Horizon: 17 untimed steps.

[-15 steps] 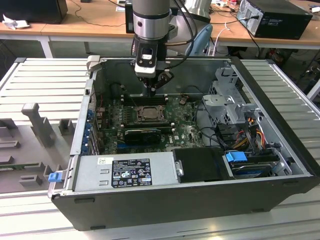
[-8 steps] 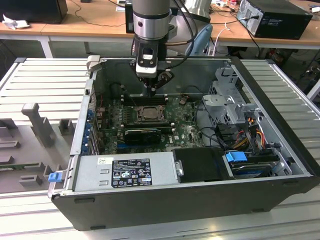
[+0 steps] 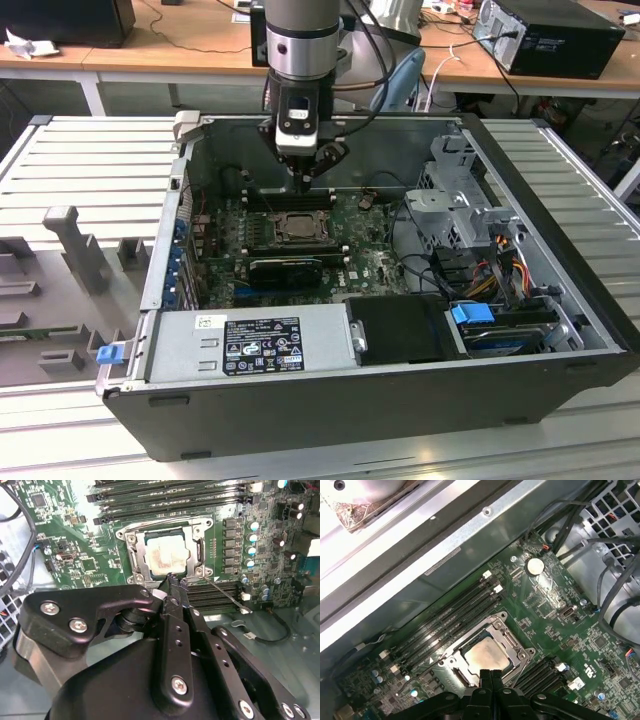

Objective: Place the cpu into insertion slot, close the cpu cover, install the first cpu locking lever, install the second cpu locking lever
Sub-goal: 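Install the first cpu locking lever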

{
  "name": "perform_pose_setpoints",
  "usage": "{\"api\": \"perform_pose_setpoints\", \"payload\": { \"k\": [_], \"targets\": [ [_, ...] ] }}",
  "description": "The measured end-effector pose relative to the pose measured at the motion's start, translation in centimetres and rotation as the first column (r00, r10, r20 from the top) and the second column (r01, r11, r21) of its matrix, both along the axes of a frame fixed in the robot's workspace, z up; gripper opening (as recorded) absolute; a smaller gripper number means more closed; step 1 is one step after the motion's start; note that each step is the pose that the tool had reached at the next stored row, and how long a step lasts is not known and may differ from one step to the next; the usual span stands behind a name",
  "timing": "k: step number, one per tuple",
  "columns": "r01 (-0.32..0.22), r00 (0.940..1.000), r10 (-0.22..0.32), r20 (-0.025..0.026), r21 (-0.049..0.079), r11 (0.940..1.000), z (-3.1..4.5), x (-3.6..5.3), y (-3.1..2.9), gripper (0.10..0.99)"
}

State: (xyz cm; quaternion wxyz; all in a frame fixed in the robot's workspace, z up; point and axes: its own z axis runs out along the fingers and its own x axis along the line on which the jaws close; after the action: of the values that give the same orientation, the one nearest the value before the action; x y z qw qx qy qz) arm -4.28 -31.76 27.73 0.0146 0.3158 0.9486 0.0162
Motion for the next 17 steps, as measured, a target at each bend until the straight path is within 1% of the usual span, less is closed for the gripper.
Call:
{"api": "perform_pose_setpoints", "payload": {
  "k": [1,4,7,8,12,13,15,16,17],
  "targets": [
    [-0.033,0.9994,0.033,0.0000,0.000,0.9994,0.00,0.00,0.00,0.106],
    [-0.096,0.9954,0.096,0.0001,0.000,0.9954,0.00,0.00,0.00,0.106],
    [-0.154,0.9881,0.154,0.0001,0.000,0.9881,0.00,0.00,0.00,0.106],
    [-0.182,0.9833,0.182,0.0001,0.000,0.9833,-0.01,0.00,0.00,0.106],
    [-0.249,0.9686,0.249,0.0000,0.000,0.9686,-0.01,0.00,0.00,0.106],
    [-0.278,0.9607,0.278,0.0000,0.000,0.9607,-0.01,0.00,0.00,0.106],
    [-0.309,0.9510,0.309,0.0001,0.000,0.9510,-0.01,0.00,0.00,0.106],
    [-0.328,0.9447,0.328,0.0001,0.000,0.9447,-0.01,0.00,0.00,0.106],
    [-0.341,0.9400,0.341,0.0001,0.000,0.9400,-0.01,0.00,0.00,0.106]
  ]
}}
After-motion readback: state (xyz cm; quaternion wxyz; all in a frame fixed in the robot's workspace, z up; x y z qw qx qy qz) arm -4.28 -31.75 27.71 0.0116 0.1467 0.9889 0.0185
